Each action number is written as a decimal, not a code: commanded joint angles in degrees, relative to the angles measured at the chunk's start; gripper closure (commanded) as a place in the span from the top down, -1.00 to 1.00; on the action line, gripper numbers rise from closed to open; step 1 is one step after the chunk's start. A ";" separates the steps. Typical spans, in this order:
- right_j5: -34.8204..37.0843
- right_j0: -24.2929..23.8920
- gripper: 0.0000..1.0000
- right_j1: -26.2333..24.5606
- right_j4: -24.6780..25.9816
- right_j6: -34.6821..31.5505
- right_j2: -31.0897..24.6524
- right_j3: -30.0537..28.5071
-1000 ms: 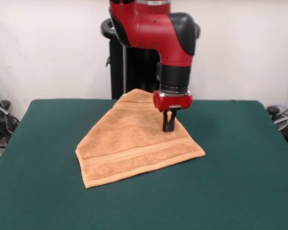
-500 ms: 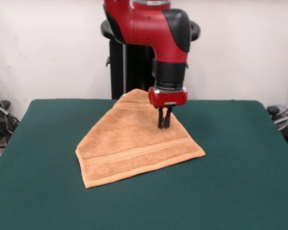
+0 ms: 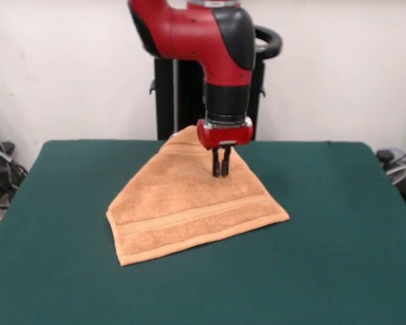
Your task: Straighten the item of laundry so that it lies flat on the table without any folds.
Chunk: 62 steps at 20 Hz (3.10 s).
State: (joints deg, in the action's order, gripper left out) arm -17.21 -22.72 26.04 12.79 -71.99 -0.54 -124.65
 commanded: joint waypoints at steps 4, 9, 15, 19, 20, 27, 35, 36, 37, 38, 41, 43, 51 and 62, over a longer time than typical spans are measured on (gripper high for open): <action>19.78 -1.68 -1.00 -3.26 -3.45 -5.47 -12.78 16.23; 23.18 0.44 -1.00 -5.65 -4.25 -6.66 -11.50 20.82; 20.83 0.45 -1.00 -8.13 -2.91 -8.50 -11.84 23.44; 20.85 1.34 -1.00 -8.69 -4.23 -10.13 -11.68 24.91; 20.30 1.70 -1.00 -8.95 -4.82 -10.84 -11.59 25.39; 17.52 2.76 -1.00 -9.45 -7.18 -13.66 -12.01 26.85; 10.59 3.54 -1.00 -9.11 -7.47 -15.91 -12.08 26.39; 10.15 3.75 -1.00 -9.14 -7.62 -16.10 -11.93 26.49; 9.86 3.87 -1.00 -9.13 -7.66 -16.20 -11.80 26.45; 9.17 3.82 -1.00 -9.13 -7.62 -16.36 -11.91 26.38; 6.63 3.52 -1.00 -9.13 -7.34 -17.01 -12.29 25.83; 4.92 3.12 -1.00 -9.06 -7.18 -17.45 -12.81 25.37; 0.77 1.43 -1.00 -9.48 -5.44 -17.66 -14.89 24.46; -12.05 -1.67 -1.00 -10.79 -1.08 -18.30 -19.01 23.30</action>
State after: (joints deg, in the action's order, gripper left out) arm -1.26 -25.10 24.31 14.16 -72.00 -6.64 -117.03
